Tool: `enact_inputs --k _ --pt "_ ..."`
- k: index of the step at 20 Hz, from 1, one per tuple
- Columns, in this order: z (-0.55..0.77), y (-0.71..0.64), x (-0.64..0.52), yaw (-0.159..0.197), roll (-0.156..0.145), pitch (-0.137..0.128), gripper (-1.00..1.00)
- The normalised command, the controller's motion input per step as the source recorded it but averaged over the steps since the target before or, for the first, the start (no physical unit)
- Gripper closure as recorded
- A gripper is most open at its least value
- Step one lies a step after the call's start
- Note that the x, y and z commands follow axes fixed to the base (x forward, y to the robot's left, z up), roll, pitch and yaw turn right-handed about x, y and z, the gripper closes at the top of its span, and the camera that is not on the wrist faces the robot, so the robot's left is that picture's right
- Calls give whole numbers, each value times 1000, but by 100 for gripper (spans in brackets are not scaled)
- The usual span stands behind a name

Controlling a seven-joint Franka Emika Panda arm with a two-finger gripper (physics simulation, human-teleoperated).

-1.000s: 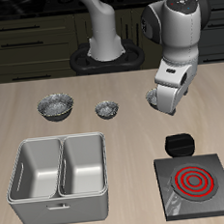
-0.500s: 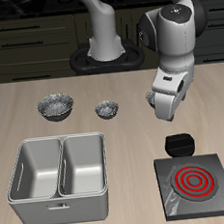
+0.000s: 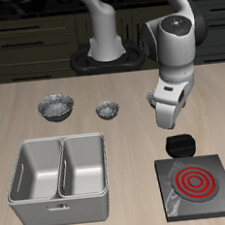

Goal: Turn off the flat stove

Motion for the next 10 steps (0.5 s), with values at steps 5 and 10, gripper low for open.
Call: enact_inputs --k 5,10 --pt "-137 7 12 5 10 15 -100" --pt "-95 -32 41 8 2 4 -100"
